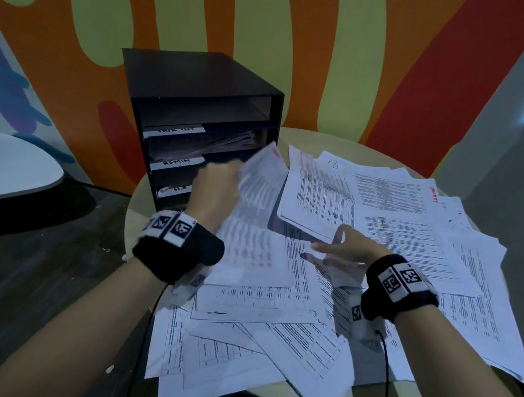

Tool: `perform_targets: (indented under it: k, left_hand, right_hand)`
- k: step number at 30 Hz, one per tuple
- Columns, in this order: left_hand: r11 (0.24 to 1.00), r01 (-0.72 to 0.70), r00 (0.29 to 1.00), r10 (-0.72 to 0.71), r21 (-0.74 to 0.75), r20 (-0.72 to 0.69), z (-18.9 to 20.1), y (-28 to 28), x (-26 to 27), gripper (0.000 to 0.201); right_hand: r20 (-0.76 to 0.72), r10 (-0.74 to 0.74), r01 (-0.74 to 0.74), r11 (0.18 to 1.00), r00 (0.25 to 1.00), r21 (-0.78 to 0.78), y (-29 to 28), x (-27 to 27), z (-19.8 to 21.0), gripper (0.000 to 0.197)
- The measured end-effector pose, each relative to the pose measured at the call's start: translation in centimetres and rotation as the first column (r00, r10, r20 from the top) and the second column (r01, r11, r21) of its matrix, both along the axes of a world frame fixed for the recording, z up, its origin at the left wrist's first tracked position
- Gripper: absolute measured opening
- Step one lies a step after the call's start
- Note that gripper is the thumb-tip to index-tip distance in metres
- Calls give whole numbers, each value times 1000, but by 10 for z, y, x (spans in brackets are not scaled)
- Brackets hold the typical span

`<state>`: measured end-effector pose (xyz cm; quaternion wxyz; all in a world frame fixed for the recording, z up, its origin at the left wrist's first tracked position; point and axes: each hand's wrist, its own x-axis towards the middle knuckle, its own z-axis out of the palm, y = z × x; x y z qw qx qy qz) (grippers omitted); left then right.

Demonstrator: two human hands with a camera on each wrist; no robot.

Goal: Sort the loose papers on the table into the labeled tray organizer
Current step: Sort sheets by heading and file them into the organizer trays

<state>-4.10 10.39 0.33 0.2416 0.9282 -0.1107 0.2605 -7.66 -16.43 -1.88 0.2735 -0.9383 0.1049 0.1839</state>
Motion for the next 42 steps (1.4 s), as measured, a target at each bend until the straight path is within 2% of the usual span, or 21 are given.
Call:
perform_targets:
  k: [3, 5, 8, 11, 12, 14, 15, 17, 20, 22, 24, 26, 27, 30, 33, 35, 38, 39, 41, 42]
  left_hand:
    - [976, 70, 982, -31, -205, 188, 33, 13, -5, 18]
    - [936, 173, 951, -77, -308, 299, 53, 19, -8, 19]
    - [841, 309, 920, -145, -444, 365, 72, 19, -8, 19]
    - [760, 335, 933, -183, -557, 311, 71, 9, 0, 17]
    - [710, 345, 937, -225, -613, 267, 67, 5, 1, 16]
    - [601, 352, 924, -345, -717, 164, 53, -3, 4, 16]
    - [585, 302, 921, -382, -753, 72, 45, -5, 6, 17]
    - [635, 99, 909, -370, -766, -189, 24, -2, 13, 18]
    - [773, -167, 807, -249, -612, -536, -15, 17, 24, 21]
    - [808, -253, 714, -215, -532, -666, -35, 25, 26, 29]
    - [886, -252, 673, -128, -389, -728, -50, 28, 27, 17]
    - [940, -207, 684, -58, -271, -727, -59, 31, 31, 18]
    - [945, -195, 700, -54, -264, -712, -61, 30, 32, 18]
    - [921, -197, 776, -63, -336, -627, -61, 24, 31, 7]
    - [912, -171, 835, -67, -373, -546, -57, 14, 29, 8]
    - [875, -168, 817, -134, -453, -561, -54, 10, 29, 12]
    - [900, -95, 727, -229, -425, -647, -51, 10, 25, 15]
    - [888, -71, 739, -259, -454, -622, -49, 10, 23, 15]
    - [840, -34, 844, -266, -541, -466, -40, 7, 19, 24]
    - [841, -8, 896, -234, -541, -377, -31, 5, 16, 33]
  right_hand:
    - [23, -156, 140, 938, 988, 318, -4, 3, 6, 118]
    - [111, -238, 155, 857, 965, 492, -2, 3, 14, 125]
    - [241, -267, 58, 773, 933, 632, 7, 3, 32, 114]
    - [250, -264, -17, 656, 932, 754, 15, 5, 50, 107]
    - [244, -268, -24, 626, 932, 779, 16, 5, 55, 96]
    - [227, -316, -3, 577, 921, 817, 10, 5, 59, 55]
    - [222, -356, 29, 581, 908, 813, 4, 4, 57, 43]
    - [226, -402, 101, 647, 887, 756, -13, 0, 50, 34]
    - [263, -436, 208, 772, 861, 601, -40, -11, 29, 22]
    - [268, -478, 296, 805, 836, 514, -56, -20, 13, 20]
    - [253, -523, 369, 802, 814, 470, -70, -28, -2, 19]
    - [229, -572, 420, 770, 787, 480, -80, -32, -16, 21]
    - [219, -590, 437, 756, 777, 487, -83, -34, -21, 20]
    - [205, -612, 441, 727, 764, 526, -87, -39, -26, 19]
    - [210, -624, 437, 712, 753, 549, -87, -43, -25, 19]
    - [220, -628, 437, 712, 746, 550, -88, -44, -25, 19]
    - [205, -629, 434, 702, 750, 565, -88, -47, -27, 22]
    - [203, -627, 430, 701, 752, 569, -87, -49, -27, 23]
    - [218, -623, 420, 706, 751, 570, -86, -52, -27, 28]
    - [229, -626, 416, 705, 745, 575, -85, -54, -26, 28]
